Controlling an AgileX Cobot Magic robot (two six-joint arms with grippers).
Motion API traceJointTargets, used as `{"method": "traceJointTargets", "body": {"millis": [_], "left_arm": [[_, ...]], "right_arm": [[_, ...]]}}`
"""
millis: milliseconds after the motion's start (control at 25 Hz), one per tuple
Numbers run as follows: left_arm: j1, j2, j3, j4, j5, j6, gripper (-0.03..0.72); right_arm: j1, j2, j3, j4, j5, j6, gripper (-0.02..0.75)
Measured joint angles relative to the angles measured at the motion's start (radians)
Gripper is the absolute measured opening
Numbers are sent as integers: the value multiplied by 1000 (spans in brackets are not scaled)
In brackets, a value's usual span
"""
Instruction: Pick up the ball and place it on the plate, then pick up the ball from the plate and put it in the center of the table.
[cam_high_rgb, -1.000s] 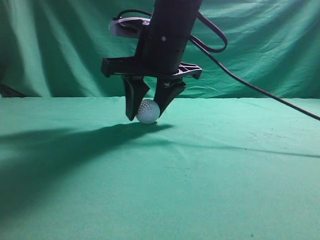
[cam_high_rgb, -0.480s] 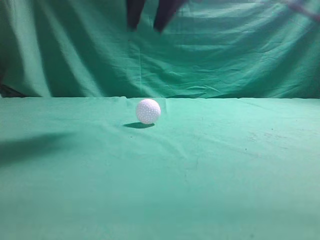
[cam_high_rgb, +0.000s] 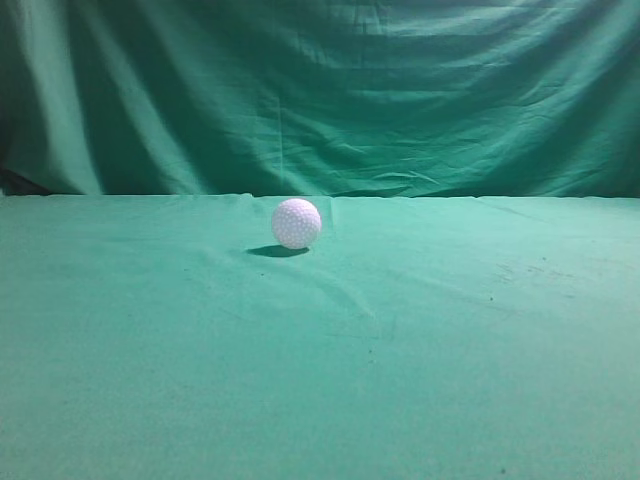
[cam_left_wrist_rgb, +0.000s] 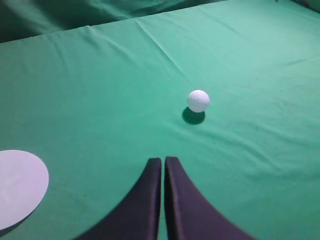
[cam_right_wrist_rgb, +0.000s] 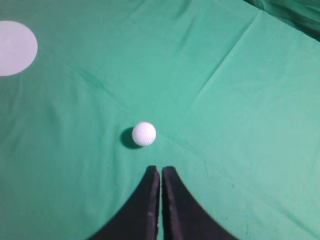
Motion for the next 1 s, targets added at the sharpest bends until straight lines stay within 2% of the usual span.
{"method": "traceJointTargets", "body": {"millis": [280,560,800,1000], "left_arm": [[0,-35,0,-23,34,0,0],[0,-35,31,-28,76,0,0],[0,-35,97,-48,39,0,0],[0,-35,100,-41,-10,0,0]], "right_arm": [[0,-362,444,24,-271,19,0],[0,-689,820,57,-516,29,0],[0,-860,1011,57,-631,33,0],[0,-876,1050,57,-660,33,0]]}}
